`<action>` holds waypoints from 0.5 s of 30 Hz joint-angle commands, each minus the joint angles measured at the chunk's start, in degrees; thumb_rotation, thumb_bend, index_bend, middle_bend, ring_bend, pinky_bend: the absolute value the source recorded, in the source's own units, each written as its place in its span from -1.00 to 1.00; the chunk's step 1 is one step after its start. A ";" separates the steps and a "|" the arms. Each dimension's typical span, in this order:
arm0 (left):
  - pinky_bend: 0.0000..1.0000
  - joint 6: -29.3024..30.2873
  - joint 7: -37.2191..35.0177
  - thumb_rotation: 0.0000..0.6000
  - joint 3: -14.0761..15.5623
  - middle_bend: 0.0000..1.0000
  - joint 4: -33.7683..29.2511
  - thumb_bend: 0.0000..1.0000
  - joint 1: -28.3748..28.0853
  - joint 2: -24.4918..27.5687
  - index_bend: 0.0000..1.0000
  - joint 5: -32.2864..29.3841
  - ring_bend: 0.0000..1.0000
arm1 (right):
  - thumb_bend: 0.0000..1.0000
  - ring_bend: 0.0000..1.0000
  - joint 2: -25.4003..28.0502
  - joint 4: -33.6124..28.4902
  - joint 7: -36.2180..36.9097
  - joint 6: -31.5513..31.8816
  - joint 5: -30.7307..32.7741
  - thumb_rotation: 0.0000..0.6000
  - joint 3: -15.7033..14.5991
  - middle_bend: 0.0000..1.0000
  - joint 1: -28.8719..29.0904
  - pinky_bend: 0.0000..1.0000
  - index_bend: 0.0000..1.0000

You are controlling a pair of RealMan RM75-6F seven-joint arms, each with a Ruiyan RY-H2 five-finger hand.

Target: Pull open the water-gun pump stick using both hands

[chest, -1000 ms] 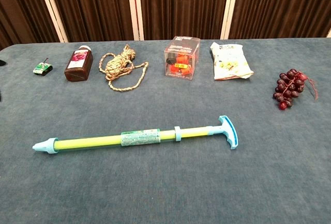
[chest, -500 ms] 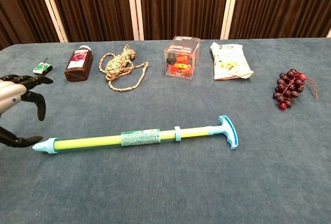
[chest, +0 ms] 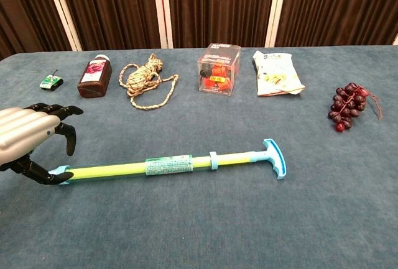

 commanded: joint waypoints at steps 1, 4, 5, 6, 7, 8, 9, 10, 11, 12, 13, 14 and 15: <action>-0.97 -0.32 0.44 1.00 -0.01 -0.97 0.65 -0.48 -0.56 -1.16 -0.13 -0.95 -1.00 | -0.83 -1.00 -0.04 0.06 -0.03 -0.04 0.06 1.00 0.04 -1.00 0.04 -1.00 -0.83; -0.97 -0.23 1.14 1.00 0.35 -0.96 1.34 -0.48 -1.03 -2.14 -0.14 -1.28 -1.00 | -0.83 -1.00 -0.09 0.09 -0.03 -0.14 0.14 1.00 0.04 -1.00 0.08 -1.00 -0.83; -0.97 -0.12 1.30 1.00 0.56 -0.96 1.59 -0.48 -1.16 -2.55 -0.14 -1.38 -1.00 | -0.83 -1.00 -0.11 0.10 -0.04 -0.19 0.20 1.00 0.06 -1.00 0.11 -1.00 -0.83; -0.97 -0.04 1.41 1.00 0.71 -0.96 1.78 -0.48 -1.24 -2.78 -0.14 -1.44 -1.00 | -0.83 -1.00 -0.13 0.11 -0.06 -0.20 0.22 1.00 0.07 -1.00 0.12 -1.00 -0.83; -0.97 0.02 1.52 1.00 0.88 -0.96 1.98 -0.48 -1.31 -3.01 -0.14 -1.52 -1.00 | -0.83 -1.00 -0.15 0.13 -0.07 -0.22 0.24 1.00 0.08 -1.00 0.13 -1.00 -0.83; -0.97 0.07 1.64 1.00 1.02 -0.96 2.19 -0.48 -1.39 -3.23 -0.13 -1.60 -1.00 | -0.83 -1.00 -0.16 0.12 -0.07 -0.25 0.27 1.00 0.08 -1.00 0.14 -1.00 -0.83; -0.97 0.17 1.74 1.00 1.14 -0.96 2.41 -0.48 -1.45 -3.42 -0.13 -1.65 -1.00 | -0.83 -1.00 -0.17 0.11 -0.07 -0.28 0.31 1.00 0.08 -1.00 0.15 -1.00 -0.83; -0.97 0.26 1.83 1.00 1.25 -0.96 2.66 -0.48 -1.53 -3.61 -0.12 -1.67 -1.00 | -0.83 -1.00 -0.18 0.11 -0.08 -0.31 0.35 1.00 0.08 -1.00 0.16 -1.00 -0.83; -0.97 0.30 1.91 1.00 1.34 -0.96 2.89 -0.48 -1.63 -3.79 -0.10 -1.71 -1.00 | -0.83 -1.00 -0.19 0.09 -0.07 -0.32 0.38 1.00 0.09 -1.00 0.16 -1.00 -0.83; -0.97 0.34 1.93 1.00 1.40 -0.95 3.07 -0.48 -1.70 -3.94 -0.08 -1.83 -1.00 | -0.83 -1.00 -0.19 0.08 -0.06 -0.34 0.42 1.00 0.10 -1.00 0.17 -1.00 -0.83; -0.97 0.38 1.95 1.00 1.44 -0.94 3.22 -0.46 -1.77 -4.07 -0.06 -1.96 -1.00 | -0.83 -1.00 -0.19 0.06 -0.06 -0.35 0.44 1.00 0.10 -1.00 0.17 -1.00 -0.83; -0.97 0.42 1.95 1.00 1.48 -0.94 3.36 -0.43 -1.85 -4.18 -0.02 -2.04 -1.00 | -0.83 -1.00 -0.19 0.04 -0.07 -0.35 0.44 1.00 0.11 -1.00 0.18 -1.00 -0.83; -0.97 0.51 1.93 1.00 1.51 -0.93 3.44 -0.40 -1.92 -4.26 0.01 -2.05 -1.00 | -0.83 -1.00 -0.19 0.03 -0.06 -0.34 0.45 1.00 0.12 -1.00 0.18 -1.00 -0.83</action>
